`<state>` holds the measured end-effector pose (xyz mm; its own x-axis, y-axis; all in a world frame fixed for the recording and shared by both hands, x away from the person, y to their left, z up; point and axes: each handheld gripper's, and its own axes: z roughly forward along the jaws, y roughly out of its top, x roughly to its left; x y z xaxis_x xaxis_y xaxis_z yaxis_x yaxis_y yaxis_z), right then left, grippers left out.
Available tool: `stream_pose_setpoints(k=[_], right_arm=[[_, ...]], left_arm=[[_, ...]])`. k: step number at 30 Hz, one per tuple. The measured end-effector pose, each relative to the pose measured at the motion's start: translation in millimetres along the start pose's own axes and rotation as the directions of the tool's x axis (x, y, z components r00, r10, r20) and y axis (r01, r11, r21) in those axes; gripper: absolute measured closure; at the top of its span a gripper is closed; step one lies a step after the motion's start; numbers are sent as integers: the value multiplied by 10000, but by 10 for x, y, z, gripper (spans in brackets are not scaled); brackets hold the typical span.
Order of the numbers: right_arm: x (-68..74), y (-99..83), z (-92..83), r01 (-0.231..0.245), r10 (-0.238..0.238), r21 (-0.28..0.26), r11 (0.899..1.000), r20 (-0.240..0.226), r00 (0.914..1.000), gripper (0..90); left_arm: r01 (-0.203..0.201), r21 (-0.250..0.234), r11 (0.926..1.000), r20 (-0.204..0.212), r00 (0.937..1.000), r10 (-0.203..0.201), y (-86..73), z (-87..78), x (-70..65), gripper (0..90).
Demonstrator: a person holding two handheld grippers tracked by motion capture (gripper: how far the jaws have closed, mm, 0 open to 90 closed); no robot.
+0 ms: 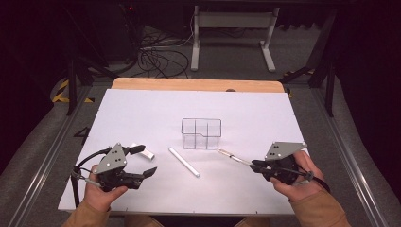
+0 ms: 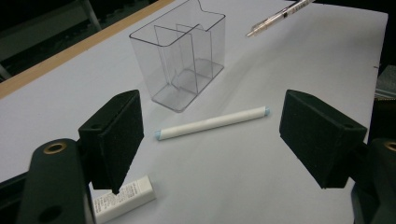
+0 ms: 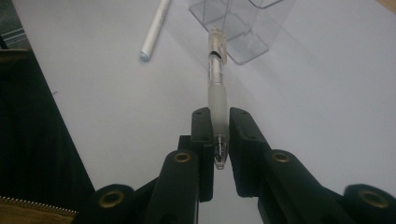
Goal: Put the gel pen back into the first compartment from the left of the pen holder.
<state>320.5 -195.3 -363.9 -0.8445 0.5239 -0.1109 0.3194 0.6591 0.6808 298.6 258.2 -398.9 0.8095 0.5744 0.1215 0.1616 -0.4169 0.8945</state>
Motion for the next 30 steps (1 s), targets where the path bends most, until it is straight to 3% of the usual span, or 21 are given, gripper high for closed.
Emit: stream_pose_setpoints(k=[6,13,20,30], right_arm=[[23,159,54,529,-525,84,9986,-379,9979,812],[64,343,156,1193,-1184,33,9929,-962,9883,812],[174,511,279,1931,-1920,-86,9812,-1577,9686,812],[200,639,445,2343,-2368,-394,9714,-2386,9418,812]], left_arm=[[-42,-42,10000,54,10000,42,20,-2,-9,229],[-75,-69,9999,88,9999,75,34,2,-13,229],[-107,-209,9997,51,9999,108,43,-13,-12,238],[-199,-247,9995,86,9998,201,63,-4,-31,235]])
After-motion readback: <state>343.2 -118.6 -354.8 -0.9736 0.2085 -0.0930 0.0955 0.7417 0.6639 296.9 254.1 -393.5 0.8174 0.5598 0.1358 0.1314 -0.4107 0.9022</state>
